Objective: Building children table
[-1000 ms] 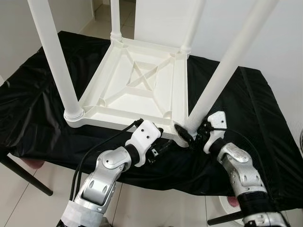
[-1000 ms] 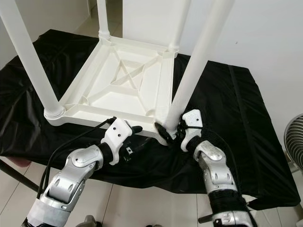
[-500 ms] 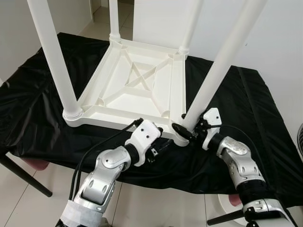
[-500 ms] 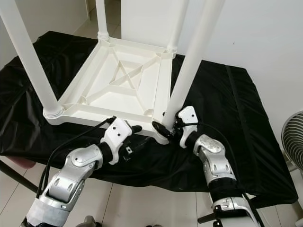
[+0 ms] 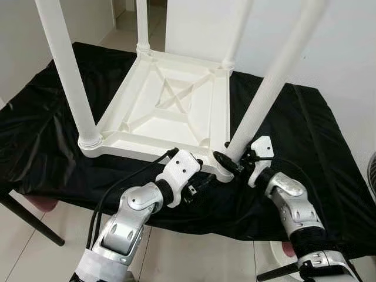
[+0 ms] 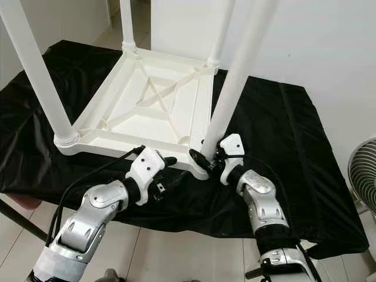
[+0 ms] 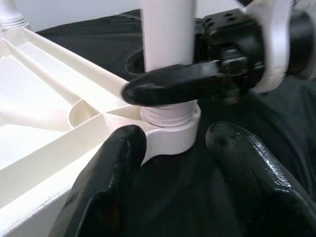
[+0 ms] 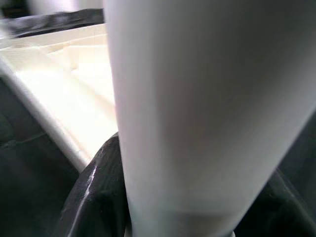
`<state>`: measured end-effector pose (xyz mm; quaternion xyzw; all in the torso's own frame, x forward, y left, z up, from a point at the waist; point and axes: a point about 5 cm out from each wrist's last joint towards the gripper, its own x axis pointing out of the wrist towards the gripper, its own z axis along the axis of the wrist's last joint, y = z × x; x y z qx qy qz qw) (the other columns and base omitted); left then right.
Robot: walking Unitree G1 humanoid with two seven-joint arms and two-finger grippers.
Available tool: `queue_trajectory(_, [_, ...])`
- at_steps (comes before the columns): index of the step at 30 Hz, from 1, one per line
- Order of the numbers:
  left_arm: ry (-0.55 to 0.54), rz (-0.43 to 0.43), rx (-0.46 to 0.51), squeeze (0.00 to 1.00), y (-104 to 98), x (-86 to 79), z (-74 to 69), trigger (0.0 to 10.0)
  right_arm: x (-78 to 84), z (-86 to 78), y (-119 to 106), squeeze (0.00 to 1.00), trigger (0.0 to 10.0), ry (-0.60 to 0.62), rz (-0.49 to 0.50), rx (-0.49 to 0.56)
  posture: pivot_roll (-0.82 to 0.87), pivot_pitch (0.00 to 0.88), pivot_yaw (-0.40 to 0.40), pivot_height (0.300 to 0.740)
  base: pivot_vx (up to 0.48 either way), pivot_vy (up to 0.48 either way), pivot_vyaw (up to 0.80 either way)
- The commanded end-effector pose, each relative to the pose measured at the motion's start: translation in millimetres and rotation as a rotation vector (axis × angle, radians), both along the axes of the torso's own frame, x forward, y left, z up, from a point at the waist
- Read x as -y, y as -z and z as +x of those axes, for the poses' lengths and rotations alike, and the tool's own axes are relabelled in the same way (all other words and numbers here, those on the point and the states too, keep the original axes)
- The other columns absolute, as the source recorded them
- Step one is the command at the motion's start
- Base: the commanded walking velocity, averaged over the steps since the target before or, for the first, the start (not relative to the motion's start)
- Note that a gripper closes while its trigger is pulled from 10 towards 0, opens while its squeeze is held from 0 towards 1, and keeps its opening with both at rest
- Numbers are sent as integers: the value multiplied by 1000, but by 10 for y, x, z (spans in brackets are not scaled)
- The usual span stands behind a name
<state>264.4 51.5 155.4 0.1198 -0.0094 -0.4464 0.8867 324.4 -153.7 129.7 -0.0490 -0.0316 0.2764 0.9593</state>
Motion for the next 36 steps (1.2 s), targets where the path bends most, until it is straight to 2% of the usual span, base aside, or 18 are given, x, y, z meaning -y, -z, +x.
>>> queue_trajectory(1, [-33, 2, -4, 0, 30, 10, -10, 10000, 107, -31, 223, 0, 10000, 126, -89, -87, 133, 50, -83, 740, 0, 0, 0])
queue_trajectory(2, [-33, 2, -4, 0, 30, 10, -10, 10000, 107, -31, 223, 0, 10000, 126, -89, -87, 133, 50, -83, 740, 0, 0, 0])
queue_trajectory(4, [-28, 3, -10, 0, 45, 14, -20, 10000, 2, -67, 276, 0, 10000, 209, -60, -107, 122, 56, -79, 740, 0, 0, 0])
queue_trajectory(7, [-26, 4, -10, 0, 49, 17, -23, 10000, -24, -77, 286, 0, 10000, 239, -50, -112, 122, 56, -79, 740, 0, 0, 0])
queue_trajectory(8, [-25, 5, -10, 0, 48, 18, -23, 10000, -48, -85, 301, 0, 10000, 281, -21, -130, 121, 58, -80, 740, 0, 0, 0])
queue_trajectory(9, [-26, 3, -10, 0, 45, 18, -18, 10000, -80, -108, 292, 0, 10000, 403, 13, -120, 123, 60, -84, 740, 0, 0, 0])
queue_trajectory(11, [-28, 2, -10, 0, 43, 18, -13, 10000, -98, -151, 282, 0, 10000, 574, 44, -117, 123, 60, -84, 740, 0, 0, 0])
queue_trajectory(12, [-28, 2, -10, 0, 43, 18, -13, 10000, -98, -151, 282, 0, 10000, 574, 44, -117, 123, 60, -84, 740, 0, 0, 0])
queue_trajectory(16, [-33, -1, -13, 0, 47, 22, -18, 10000, -126, -169, 278, 0, 10000, 709, 83, -131, 126, 63, -91, 740, 0, 0, 0])
queue_trajectory(17, [-33, -2, -14, 0, 52, 26, -23, 10000, -163, -173, 268, 0, 10000, 731, 94, -130, 127, 62, -91, 740, 0, 0, 0])
queue_trajectory(19, [-34, -4, -14, 0, 52, 31, -29, 10000, -267, -174, 222, 0, 10000, 694, 119, -113, 128, 63, -92, 740, 0, 0, 0])
queue_trajectory(25, [-37, -1, -14, 0, 56, 18, -25, 10000, -279, -164, 175, 0, 10000, 674, 123, -101, 127, 63, -92, 740, 0, 0, 0])
queue_trajectory(26, [-40, -1, -12, 0, 50, 14, -18, 10000, -282, -162, 156, 208, 10000, 666, 126, -89, 130, 67, -96, 740, 0, 0, 0])
queue_trajectory(27, [-40, -1, -12, 0, 50, 14, -18, 10000, -282, -162, 156, 208, 10000, 666, 126, -89, 130, 67, -96, 740, 0, 0, 0])
queue_trajectory(28, [-43, -2, -9, 0, 39, 10, -9, 10000, -295, -163, 117, 1000, 10000, 640, 160, -73, 133, 69, -98, 740, 0, 0, 0])
queue_trajectory(36, [-49, -4, -9, 0, 34, 4, -8, 10000, -221, -146, 46, 1000, 10000, 541, 251, -65, 132, 73, -96, 740, 0, 0, 0])
